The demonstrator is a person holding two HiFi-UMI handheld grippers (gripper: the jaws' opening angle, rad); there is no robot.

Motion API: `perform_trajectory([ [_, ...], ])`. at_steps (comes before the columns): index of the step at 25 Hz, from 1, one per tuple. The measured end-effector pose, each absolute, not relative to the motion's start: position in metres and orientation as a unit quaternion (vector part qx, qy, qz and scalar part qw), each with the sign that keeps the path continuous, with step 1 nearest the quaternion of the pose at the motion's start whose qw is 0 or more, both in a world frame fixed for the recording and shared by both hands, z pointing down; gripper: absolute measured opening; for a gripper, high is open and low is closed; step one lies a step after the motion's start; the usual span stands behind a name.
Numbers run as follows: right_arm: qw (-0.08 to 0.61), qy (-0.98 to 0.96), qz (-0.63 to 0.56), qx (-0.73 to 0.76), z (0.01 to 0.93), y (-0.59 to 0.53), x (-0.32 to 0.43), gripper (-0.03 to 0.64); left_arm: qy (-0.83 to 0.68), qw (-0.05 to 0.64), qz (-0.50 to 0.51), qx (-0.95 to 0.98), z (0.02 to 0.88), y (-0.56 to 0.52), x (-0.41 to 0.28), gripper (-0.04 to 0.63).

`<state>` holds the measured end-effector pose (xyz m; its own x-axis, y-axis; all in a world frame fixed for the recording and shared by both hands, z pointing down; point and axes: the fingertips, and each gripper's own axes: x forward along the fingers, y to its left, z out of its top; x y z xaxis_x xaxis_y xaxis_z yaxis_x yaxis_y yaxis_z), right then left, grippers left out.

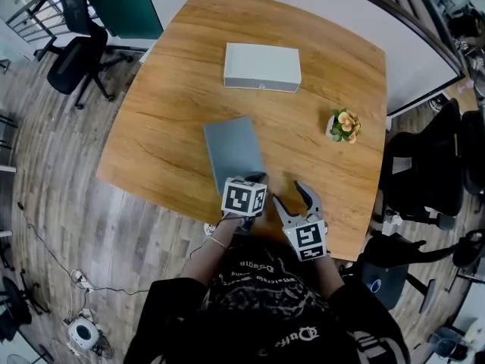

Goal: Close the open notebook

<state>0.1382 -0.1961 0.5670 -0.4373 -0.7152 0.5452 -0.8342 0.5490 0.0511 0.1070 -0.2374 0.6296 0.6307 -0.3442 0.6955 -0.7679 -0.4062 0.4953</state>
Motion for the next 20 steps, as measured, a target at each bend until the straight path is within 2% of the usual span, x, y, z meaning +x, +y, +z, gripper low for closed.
perform_trajectory([
  [6,0.259,-0.844,0.114,0.455,0.566,-0.200,0.136,0.259,-0.343,0.441,0.263,0.787,0.634,-0.238,0.108,0.029],
  [10,0.257,-0.847,0.115,0.450,0.567,-0.197,0.135,0.259,-0.336,0.431,0.250,0.799,0.632,-0.236,0.111,0.034],
  [12,0.254,-0.848,0.115,0.450,0.566,-0.197,0.134,0.259,-0.319,0.432,0.238,0.809,0.627,-0.233,0.115,0.063],
  [14,0.248,-0.849,0.117,0.452,0.563,-0.197,0.133,0.258,-0.303,0.443,0.222,0.814,0.621,-0.230,0.118,0.161],
  [20,0.224,-0.856,0.104,0.454,0.548,-0.201,0.126,0.270,-0.309,0.432,0.195,0.824,0.602,-0.227,0.103,0.206],
])
